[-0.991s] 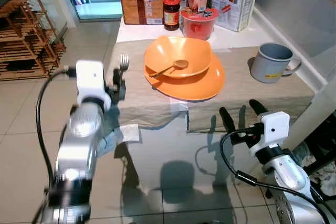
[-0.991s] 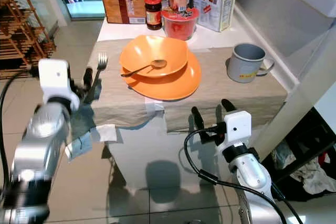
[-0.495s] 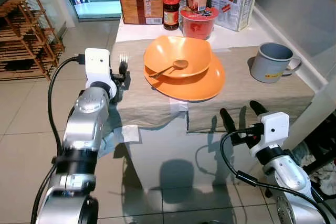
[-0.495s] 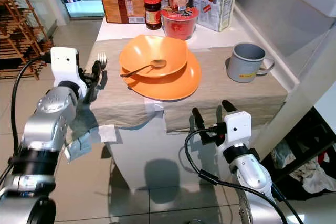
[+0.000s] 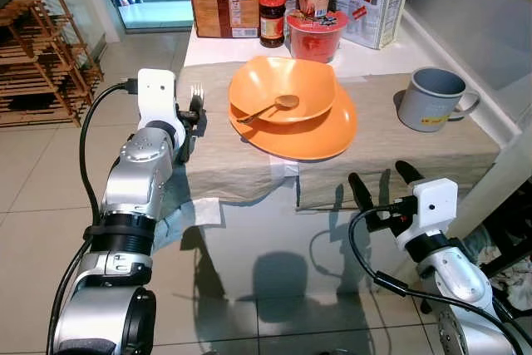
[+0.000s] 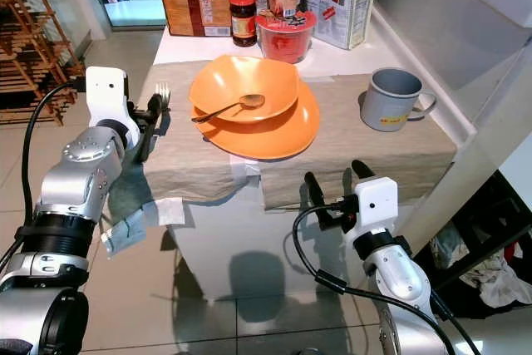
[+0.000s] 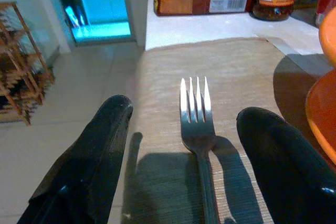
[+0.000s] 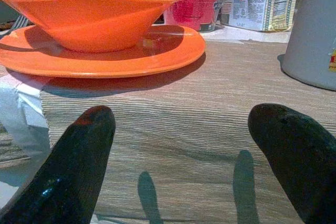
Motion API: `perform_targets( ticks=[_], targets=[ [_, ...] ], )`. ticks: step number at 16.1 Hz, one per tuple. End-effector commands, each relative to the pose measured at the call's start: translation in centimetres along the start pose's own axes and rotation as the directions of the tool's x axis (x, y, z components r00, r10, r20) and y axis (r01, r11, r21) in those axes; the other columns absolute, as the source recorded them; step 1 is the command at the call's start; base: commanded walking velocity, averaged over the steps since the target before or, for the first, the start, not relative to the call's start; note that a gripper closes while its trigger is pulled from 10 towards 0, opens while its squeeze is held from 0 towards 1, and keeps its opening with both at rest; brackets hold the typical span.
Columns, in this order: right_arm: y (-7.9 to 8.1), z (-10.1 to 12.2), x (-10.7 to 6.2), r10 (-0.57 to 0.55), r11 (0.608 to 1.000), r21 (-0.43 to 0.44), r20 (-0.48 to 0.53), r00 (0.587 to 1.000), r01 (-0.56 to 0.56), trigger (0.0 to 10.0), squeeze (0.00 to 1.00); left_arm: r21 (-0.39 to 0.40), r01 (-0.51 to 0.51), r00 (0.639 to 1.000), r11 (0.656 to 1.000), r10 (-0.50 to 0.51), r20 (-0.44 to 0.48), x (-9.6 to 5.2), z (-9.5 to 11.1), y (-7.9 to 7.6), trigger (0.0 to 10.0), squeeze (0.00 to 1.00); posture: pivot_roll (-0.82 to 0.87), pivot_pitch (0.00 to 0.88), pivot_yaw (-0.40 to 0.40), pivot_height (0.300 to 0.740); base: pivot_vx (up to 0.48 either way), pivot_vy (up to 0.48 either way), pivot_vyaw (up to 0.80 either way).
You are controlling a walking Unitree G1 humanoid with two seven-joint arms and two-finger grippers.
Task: Setting the table
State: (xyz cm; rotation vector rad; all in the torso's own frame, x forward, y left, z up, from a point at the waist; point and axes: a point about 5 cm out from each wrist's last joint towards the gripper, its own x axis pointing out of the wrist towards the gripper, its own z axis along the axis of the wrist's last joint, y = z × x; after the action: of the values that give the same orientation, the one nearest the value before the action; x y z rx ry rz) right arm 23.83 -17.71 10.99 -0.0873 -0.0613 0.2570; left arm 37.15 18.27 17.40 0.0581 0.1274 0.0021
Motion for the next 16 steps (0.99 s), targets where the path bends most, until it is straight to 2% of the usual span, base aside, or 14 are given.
perform_targets(
  ticks=[1,16],
  targets=[
    [-0.1,-0.1,-0.2,0.004,1.000,-0.003,-0.015,1.000,-0.004,10.0,0.00,-0.008,0.002,1.000,1.000,-0.002,-0.022,0.2,0.0,0.2,10.0,0.00,-0.16,0.021,0.054,0.740,0.000,0.000,0.00],
    [0.0,-0.1,-0.1,0.013,1.000,-0.006,-0.029,0.999,-0.013,10.0,0.00,-0.042,0.081,0.972,0.996,-0.088,-0.216,0.7,-1.9,-0.7,10.0,0.00,-0.16,0.032,0.049,0.740,0.000,0.000,0.00]
  ],
)
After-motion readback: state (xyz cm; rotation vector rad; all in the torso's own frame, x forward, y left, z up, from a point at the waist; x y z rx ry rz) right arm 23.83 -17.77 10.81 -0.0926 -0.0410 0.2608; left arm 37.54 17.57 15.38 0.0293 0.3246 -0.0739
